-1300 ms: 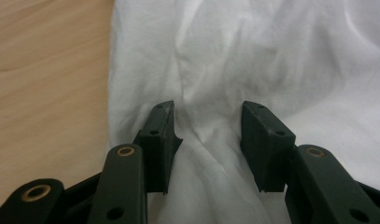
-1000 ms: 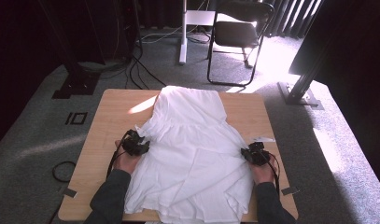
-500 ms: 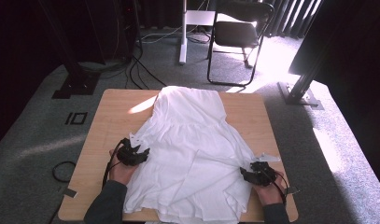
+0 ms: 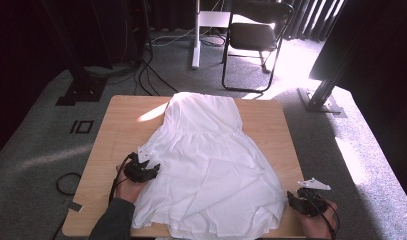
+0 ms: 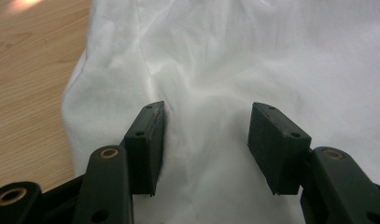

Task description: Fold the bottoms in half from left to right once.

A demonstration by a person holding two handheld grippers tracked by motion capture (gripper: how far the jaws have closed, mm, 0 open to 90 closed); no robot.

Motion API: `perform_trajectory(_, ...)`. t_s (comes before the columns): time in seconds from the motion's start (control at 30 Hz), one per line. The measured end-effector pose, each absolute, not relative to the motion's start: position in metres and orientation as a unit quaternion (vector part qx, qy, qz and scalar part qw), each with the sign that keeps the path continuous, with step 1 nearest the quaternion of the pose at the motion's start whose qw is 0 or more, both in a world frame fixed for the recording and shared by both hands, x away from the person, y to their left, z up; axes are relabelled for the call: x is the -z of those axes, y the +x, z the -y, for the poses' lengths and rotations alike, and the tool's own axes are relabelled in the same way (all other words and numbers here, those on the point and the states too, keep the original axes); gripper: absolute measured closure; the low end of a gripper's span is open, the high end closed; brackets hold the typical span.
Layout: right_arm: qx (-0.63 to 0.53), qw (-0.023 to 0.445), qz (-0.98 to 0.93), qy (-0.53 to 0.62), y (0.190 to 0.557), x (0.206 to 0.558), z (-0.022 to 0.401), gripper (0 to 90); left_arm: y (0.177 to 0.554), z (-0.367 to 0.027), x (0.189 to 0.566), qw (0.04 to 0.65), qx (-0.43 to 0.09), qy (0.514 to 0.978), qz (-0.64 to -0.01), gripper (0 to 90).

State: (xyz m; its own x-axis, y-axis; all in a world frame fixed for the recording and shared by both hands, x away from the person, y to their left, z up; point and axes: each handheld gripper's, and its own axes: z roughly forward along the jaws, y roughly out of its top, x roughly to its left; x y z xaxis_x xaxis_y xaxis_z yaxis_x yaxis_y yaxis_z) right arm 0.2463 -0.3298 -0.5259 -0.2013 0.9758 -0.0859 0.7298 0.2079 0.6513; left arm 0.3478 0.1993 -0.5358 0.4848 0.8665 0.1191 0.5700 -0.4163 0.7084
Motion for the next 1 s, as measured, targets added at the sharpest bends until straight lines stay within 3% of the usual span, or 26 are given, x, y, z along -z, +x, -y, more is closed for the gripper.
perform_trajectory(0.13,-0.363,0.198,-0.746,0.522,0.27,0.511,0.296,49.1,0.348,-0.196,0.537,0.305,-0.239,0.808,-0.444,47.0)
perform_trajectory(0.33,-0.381,0.159,-0.787,0.458,0.326,0.507,0.231,40.5,0.347,-0.195,0.538,0.308,-0.234,0.809,-0.444,46.4)
perform_trajectory(0.5,-0.356,0.156,-0.815,0.429,0.357,0.517,0.195,38.4,0.345,-0.193,0.538,0.308,-0.23,0.811,-0.441,45.9)
perform_trajectory(0.6,-0.344,0.148,-0.828,0.418,0.363,0.524,0.188,45.5,0.343,-0.192,0.538,0.31,-0.227,0.813,-0.438,45.7)
perform_trajectory(0.67,-0.322,0.131,-0.843,0.41,0.362,0.531,0.188,76.8,0.342,-0.191,0.537,0.312,-0.226,0.813,-0.437,45.5)
perform_trajectory(0.73,-0.338,0.125,-0.839,0.409,0.351,0.527,0.195,89.2,0.34,-0.191,0.537,0.313,-0.225,0.814,-0.435,45.3)
perform_trajectory(1.0,-0.407,0.16,-0.801,0.408,0.266,0.495,0.257,89.8,0.336,-0.191,0.539,0.314,-0.22,0.815,-0.435,45.1)
